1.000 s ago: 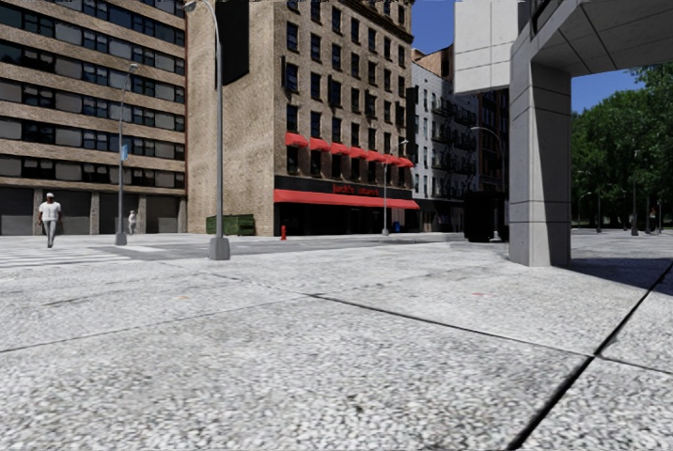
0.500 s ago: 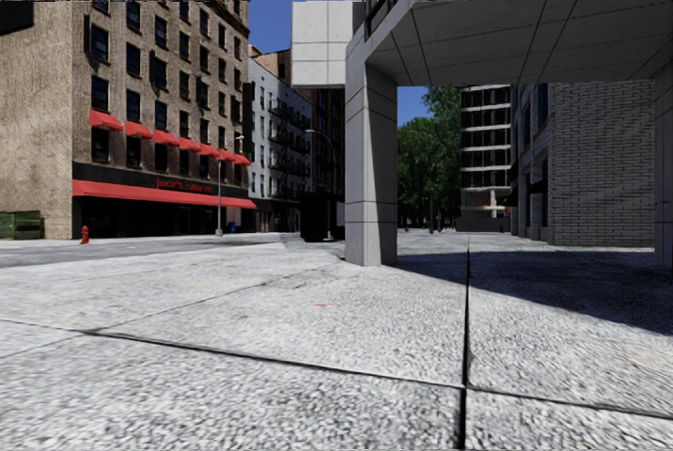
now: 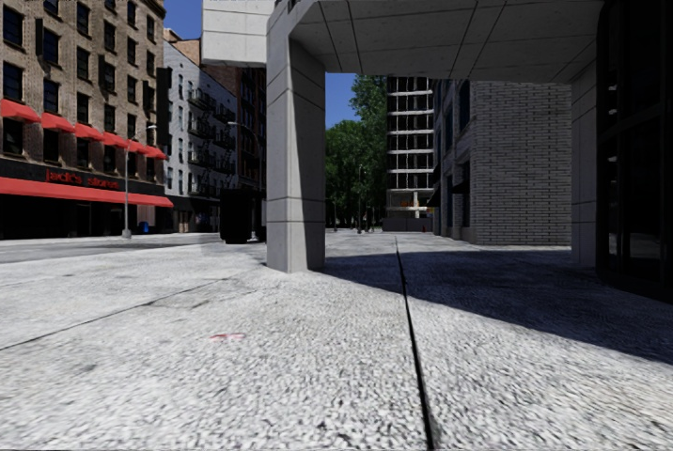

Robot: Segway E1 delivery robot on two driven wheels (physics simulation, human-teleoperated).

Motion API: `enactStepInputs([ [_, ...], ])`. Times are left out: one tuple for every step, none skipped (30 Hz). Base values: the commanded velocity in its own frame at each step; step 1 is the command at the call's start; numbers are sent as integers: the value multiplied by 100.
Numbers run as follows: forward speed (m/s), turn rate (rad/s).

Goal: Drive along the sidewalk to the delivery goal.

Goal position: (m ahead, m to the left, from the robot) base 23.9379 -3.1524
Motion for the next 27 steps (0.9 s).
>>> enactStepInputs([
  [180,0],
  [180,0],
  [180,0],
  [180,0],
  [180,0],
  [180,0],
  [180,0],
  [180,0],
  [180,0],
  [180,0],
  [179,0],
  [179,0],
  [179,0],
  [179,0],
  [179,0],
  [179,0],
  [179,-14],
  [179,-26],
  [179,-45],
  [179,-50],
  [179,-50],
  [179,-51],
  [179,-47],
  [179,0],
  [179,0],
  [179,0],
  [179,0],
])
